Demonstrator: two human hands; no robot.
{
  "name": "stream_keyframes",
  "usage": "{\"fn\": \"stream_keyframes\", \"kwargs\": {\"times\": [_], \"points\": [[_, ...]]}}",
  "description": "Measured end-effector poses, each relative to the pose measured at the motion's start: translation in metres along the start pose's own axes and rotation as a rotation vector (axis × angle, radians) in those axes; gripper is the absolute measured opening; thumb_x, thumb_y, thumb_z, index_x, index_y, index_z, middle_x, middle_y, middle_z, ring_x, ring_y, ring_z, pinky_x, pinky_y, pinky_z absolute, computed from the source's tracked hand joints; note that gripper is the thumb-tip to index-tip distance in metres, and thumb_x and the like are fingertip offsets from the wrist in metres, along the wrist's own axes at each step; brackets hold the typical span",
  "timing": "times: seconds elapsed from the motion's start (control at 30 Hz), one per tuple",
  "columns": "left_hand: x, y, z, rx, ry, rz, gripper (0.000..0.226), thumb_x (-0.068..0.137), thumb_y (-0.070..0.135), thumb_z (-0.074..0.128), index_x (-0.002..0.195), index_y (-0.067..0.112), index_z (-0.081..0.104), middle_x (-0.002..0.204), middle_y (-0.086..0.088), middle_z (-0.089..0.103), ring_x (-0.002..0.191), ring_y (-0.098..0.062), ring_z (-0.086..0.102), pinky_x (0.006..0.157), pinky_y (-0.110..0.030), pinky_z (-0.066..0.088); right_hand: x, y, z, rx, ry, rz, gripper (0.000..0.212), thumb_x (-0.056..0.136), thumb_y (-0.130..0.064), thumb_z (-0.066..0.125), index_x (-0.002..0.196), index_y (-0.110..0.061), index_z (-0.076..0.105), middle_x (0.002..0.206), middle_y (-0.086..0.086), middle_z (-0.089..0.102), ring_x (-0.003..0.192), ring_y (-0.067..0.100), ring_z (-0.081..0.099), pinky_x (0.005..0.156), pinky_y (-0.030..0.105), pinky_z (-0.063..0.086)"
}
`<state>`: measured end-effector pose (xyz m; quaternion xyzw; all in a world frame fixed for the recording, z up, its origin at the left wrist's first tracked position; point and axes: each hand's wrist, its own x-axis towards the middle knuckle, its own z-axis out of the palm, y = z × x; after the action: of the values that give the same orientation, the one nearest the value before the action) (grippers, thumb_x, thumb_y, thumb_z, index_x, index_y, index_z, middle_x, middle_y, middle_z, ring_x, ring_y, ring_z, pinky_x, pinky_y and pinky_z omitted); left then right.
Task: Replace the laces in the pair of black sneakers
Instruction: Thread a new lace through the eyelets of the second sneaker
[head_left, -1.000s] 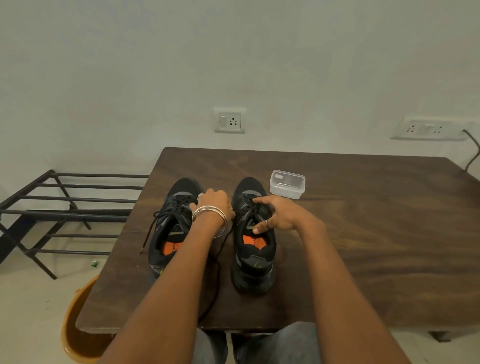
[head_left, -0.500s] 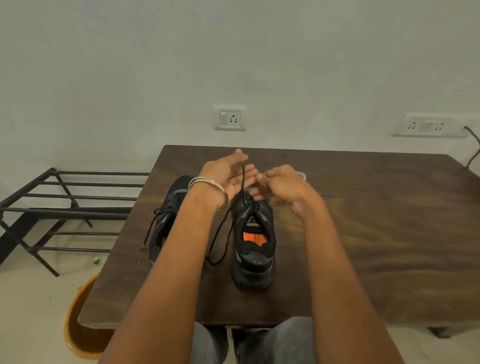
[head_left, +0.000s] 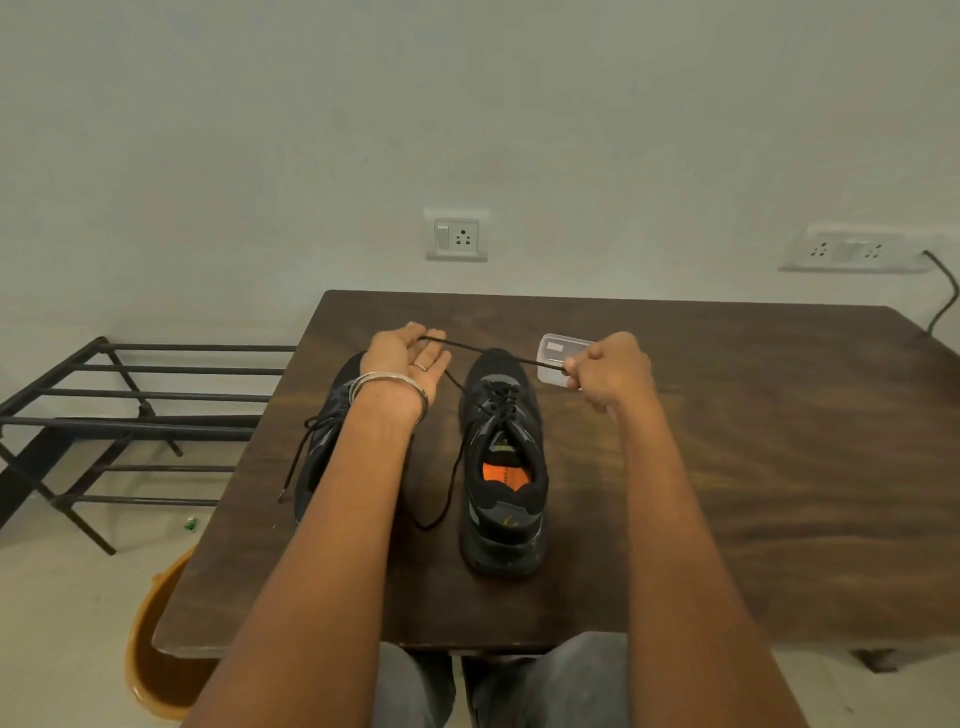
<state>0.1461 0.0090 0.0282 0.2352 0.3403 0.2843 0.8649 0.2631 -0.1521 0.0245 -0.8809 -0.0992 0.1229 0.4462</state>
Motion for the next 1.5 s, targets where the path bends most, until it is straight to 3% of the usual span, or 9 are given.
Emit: {"fn": "stream_keyframes", "kwargs": {"times": [0.17,0.27,0.37,0.47,0.6,0.87,1.2,1.37,1.5], "points": [[-0.007,0.002,0.002,0.696,0.147,0.172,0.017,0.094,0.007,0.053,0.103,0.006,0.067,0.093,-0.008,0.070,0.074,-0.021,0.069,0.074,-0.038,0.059,0.002,0.001,0.003,-0.097,-0.010,-0.018,0.016,0.092,-0.003,0.058,0.104,-0.001,0.069,0.106,0.018,0.070,0.085,0.027,0.070,0.077,0.040,0.060],[-0.003,-0.003,-0.003,1.447,0.275,0.418,0.025,0.090,0.026,0.064,0.114,0.023,0.068,0.119,-0.007,0.062,0.106,-0.028,0.060,0.091,-0.040,0.052,-0.010,-0.010,0.000,0.085,-0.059,-0.050,0.009,0.092,0.004,0.060,0.087,0.001,0.067,0.082,0.013,0.071,0.044,0.009,0.060,0.042,0.019,0.049],[0.001,-0.008,0.000,1.732,0.015,0.528,0.040,0.082,0.040,0.071,0.121,0.040,0.061,0.139,-0.006,0.042,0.131,-0.033,0.036,0.104,-0.046,0.035,-0.019,-0.021,0.003,0.220,-0.096,-0.082,0.015,0.089,-0.003,0.069,0.075,-0.006,0.067,0.071,0.007,0.070,0.041,0.008,0.055,0.039,0.016,0.044],[0.004,-0.015,0.004,1.662,-0.301,0.607,0.024,0.077,0.037,0.076,0.098,0.045,0.069,0.125,0.006,0.061,0.127,-0.024,0.046,0.110,-0.047,0.031,-0.021,-0.026,0.011,0.279,-0.130,-0.115,0.010,0.090,-0.003,0.069,0.080,0.000,0.070,0.063,0.006,0.065,0.041,0.006,0.051,0.043,0.015,0.045],[0.010,-0.017,-0.002,1.567,-0.206,0.545,0.024,0.080,0.033,0.075,0.061,0.041,0.064,0.090,0.008,0.072,0.103,-0.021,0.060,0.100,-0.051,0.042,-0.020,-0.025,0.011,0.317,-0.204,-0.092,0.013,0.094,0.005,0.058,0.089,0.004,0.069,0.071,0.011,0.066,0.050,0.009,0.056,0.047,0.018,0.048],[0.004,-0.019,-0.005,1.509,-0.444,0.539,0.024,0.082,0.016,0.074,0.105,0.023,0.070,0.094,0.006,0.070,0.092,-0.010,0.065,0.095,-0.032,0.051,-0.023,-0.022,0.010,0.361,-0.272,-0.046,0.015,0.090,-0.001,0.068,0.074,-0.001,0.066,0.067,0.014,0.068,0.046,0.015,0.063,0.042,0.019,0.051],[0.010,-0.014,-0.009,1.671,-0.164,0.544,0.019,0.081,0.026,0.074,0.069,0.036,0.064,0.079,0.007,0.066,0.090,-0.022,0.064,0.095,-0.049,0.047,-0.015,-0.012,0.011,0.264,-0.243,-0.074,0.016,0.091,0.011,0.059,0.080,0.003,0.069,0.071,0.013,0.065,0.054,0.013,0.058,0.054,0.022,0.055],[0.007,-0.017,-0.006,1.643,-0.357,0.567,0.034,0.076,0.024,0.079,0.108,0.032,0.068,0.091,0.015,0.064,0.093,-0.013,0.063,0.094,-0.043,0.050,-0.018,-0.016,0.014,0.246,-0.308,-0.070,0.005,0.087,0.008,0.066,0.085,0.004,0.066,0.071,0.016,0.068,0.049,0.015,0.063,0.051,0.023,0.057],[0.002,-0.024,0.000,1.688,-0.438,0.620,0.012,0.080,0.020,0.076,0.092,0.021,0.075,0.081,0.007,0.068,0.081,-0.011,0.065,0.087,-0.036,0.055,-0.017,-0.019,0.018,0.223,-0.326,-0.030,0.013,0.088,0.006,0.067,0.092,-0.001,0.057,0.070,0.015,0.067,0.047,0.017,0.063,0.047,0.024,0.055]]}}
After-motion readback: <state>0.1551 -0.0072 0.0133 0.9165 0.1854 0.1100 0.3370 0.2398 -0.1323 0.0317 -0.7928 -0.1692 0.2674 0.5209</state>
